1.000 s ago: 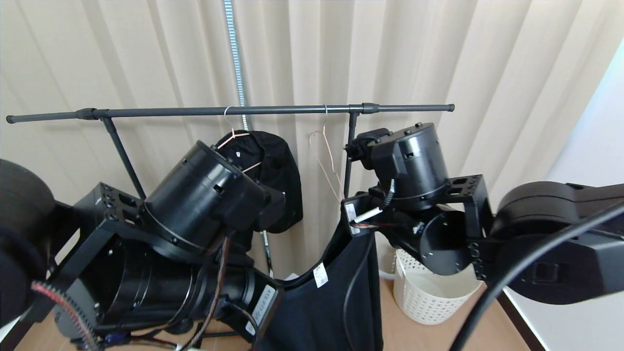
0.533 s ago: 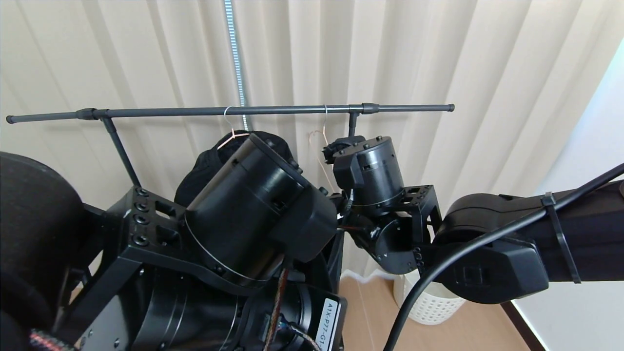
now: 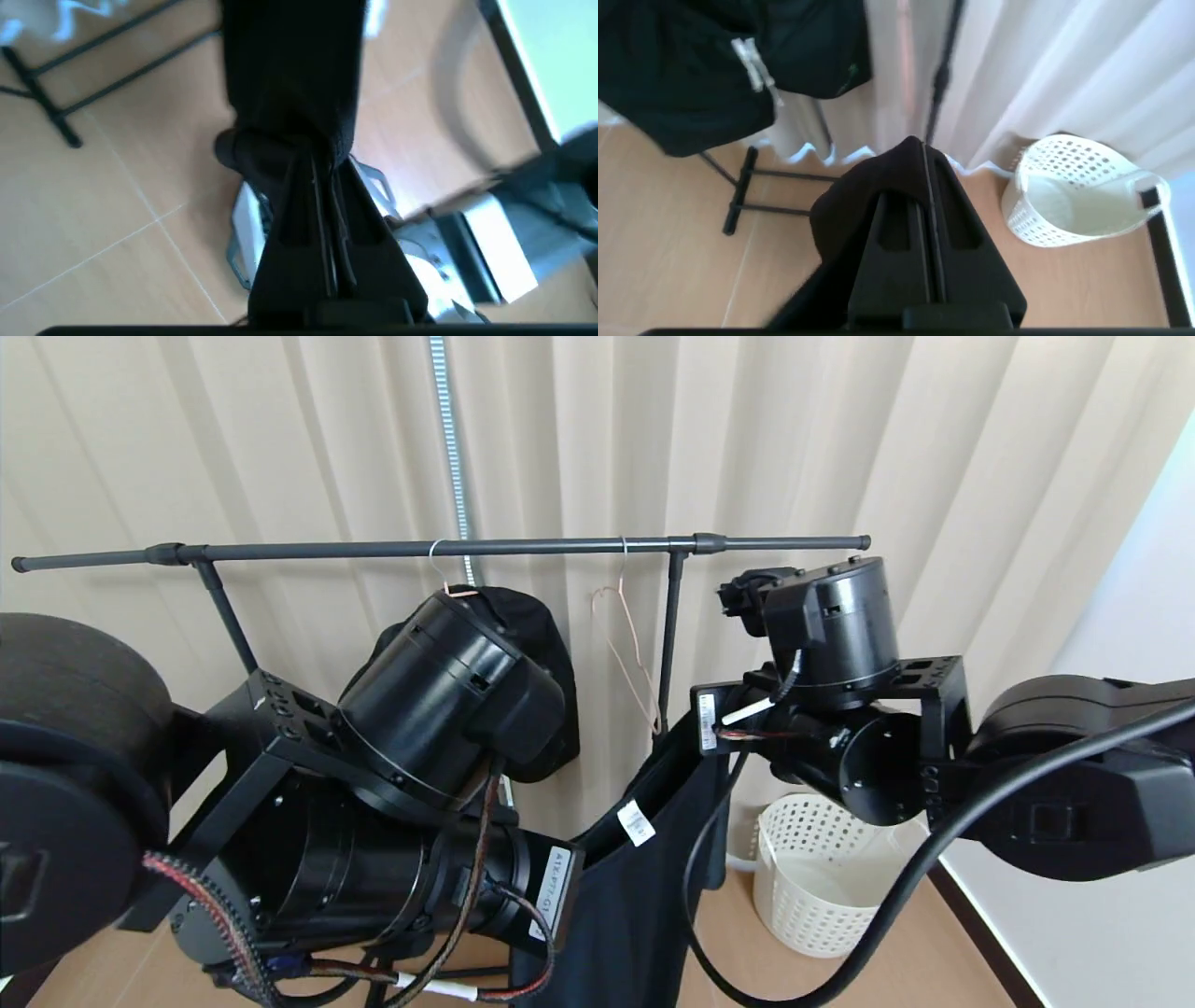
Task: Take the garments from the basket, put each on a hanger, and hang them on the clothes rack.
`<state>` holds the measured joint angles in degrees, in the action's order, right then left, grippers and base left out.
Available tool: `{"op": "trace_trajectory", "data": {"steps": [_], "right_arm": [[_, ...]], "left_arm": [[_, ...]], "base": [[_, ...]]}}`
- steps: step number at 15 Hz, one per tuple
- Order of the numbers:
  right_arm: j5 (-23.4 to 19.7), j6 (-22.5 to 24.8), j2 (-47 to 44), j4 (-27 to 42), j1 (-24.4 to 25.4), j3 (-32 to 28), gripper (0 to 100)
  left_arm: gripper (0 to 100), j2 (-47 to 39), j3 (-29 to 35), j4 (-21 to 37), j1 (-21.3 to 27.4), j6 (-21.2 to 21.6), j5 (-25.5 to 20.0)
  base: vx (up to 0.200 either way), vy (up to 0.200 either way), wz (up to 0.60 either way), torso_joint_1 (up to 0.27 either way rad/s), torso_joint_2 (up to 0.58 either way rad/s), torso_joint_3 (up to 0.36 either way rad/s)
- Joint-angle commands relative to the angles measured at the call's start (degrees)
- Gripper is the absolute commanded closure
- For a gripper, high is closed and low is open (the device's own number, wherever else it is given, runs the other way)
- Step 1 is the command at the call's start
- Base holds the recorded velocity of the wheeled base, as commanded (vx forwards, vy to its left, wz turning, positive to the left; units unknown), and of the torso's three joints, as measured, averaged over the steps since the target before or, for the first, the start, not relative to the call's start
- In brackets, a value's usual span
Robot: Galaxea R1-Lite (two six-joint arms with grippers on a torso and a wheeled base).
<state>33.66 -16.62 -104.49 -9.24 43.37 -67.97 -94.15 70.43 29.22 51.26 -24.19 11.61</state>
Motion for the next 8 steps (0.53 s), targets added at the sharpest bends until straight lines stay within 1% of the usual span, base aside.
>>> {"op": "trace_trajectory", "data": {"steps": [1,2,3,4,5,6,7,8], "right_arm": [[-0.5,0.1,8.8,0.0,-2.0,6.7,100],[-0.7,0.0,11.6,-0.4,-2.0,9.3,100],[-1.1,0.0,13.3,-0.2,-2.0,10.4,100],[-2.7,0.2,17.6,0.1,-1.9,13.9,100],[-2.7,0.9,20.4,0.9,-1.7,15.9,100],[-3.2,3.0,23.0,3.0,-1.5,17.3,100],[-5.4,4.2,25.1,4.1,-1.1,18.5,100],[-7.0,4.4,26.0,4.1,-1.0,19.3,100]], "left_arm": [[100,-3.7,1.6,-0.7,-6.4,1.9,2.1],[100,-5.7,3.3,-2.0,-7.6,2.0,2.7],[100,-6.8,4.5,-2.8,-8.0,2.0,3.0],[100,-9.7,9.1,-4.1,-9.0,2.2,3.2],[100,-11.3,12.8,-4.1,-9.3,2.2,3.2],[100,-12.2,15.4,-4.2,-9.3,2.2,2.6],[100,-12.4,17.0,-4.2,-9.3,2.2,2.5],[100,-12.6,17.9,-4.2,-9.2,2.2,2.5]], "base": [[0.0,0.0,0.0,0.0,0.0,0.0],[0.0,0.0,0.0,0.0,0.0,0.0],[0.0,0.0,0.0,0.0,0.0,0.0],[0.0,0.0,0.0,0.0,0.0,0.0],[0.0,0.0,0.0,0.0,0.0,0.0],[0.0,0.0,0.0,0.0,0.0,0.0],[0.0,0.0,0.0,0.0,0.0,0.0],[0.0,0.0,0.0,0.0,0.0,0.0]]}}
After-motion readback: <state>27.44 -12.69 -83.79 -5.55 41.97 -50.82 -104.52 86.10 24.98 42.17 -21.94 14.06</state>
